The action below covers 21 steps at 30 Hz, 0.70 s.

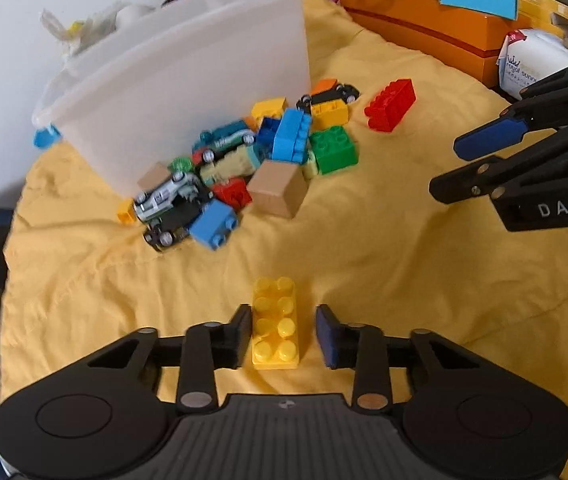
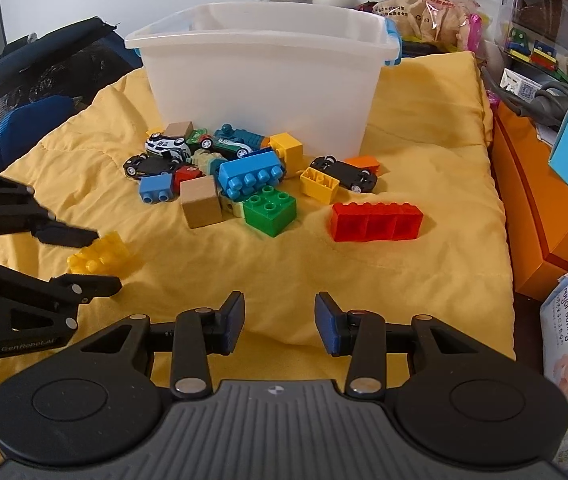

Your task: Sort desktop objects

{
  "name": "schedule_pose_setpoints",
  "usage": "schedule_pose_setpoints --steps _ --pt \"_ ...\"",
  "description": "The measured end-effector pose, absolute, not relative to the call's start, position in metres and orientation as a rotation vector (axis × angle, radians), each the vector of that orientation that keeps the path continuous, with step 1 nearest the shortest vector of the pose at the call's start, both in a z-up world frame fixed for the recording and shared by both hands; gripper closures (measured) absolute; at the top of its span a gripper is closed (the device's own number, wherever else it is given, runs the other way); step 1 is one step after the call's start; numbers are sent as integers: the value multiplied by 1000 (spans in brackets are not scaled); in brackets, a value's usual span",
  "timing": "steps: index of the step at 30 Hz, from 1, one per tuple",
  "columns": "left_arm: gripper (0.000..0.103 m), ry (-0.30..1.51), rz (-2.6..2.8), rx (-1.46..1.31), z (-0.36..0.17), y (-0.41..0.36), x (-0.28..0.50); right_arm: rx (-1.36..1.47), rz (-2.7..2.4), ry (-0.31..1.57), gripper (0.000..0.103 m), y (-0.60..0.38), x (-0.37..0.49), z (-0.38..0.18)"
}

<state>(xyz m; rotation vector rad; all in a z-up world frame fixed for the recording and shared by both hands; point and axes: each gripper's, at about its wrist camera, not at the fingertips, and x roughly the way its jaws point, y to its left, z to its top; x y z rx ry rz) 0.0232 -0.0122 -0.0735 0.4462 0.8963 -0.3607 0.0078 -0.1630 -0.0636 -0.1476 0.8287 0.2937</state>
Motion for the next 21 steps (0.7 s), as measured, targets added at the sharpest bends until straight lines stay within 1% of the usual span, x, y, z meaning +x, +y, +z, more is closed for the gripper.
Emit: schedule_pose_setpoints --steps 6,10,12,14,17,18,20,21 --pt "70 905 -346 397 -73 -9 21 -158 298 808 60 -162 13 -64" --pt "68 911 -338 397 -72 -8 19 -213 329 734 59 -155 28 -58" --pt "67 913 -333 384 -73 -7 18 -259 364 704 54 -149 39 -59" --pt "67 917 -332 374 -73 -7 18 -298 420 700 54 -143 54 -63" --pt "67 926 -328 336 -74 -2 20 -332 450 712 51 -140 76 -69" --pt "67 931 -325 315 -74 0 21 -345 451 711 48 -139 82 -71" --pt "66 943 -321 281 -74 4 22 -328 478 721 43 -140 91 -74" --pt "66 947 -320 271 -74 5 22 -297 498 740 43 -141 94 -76"
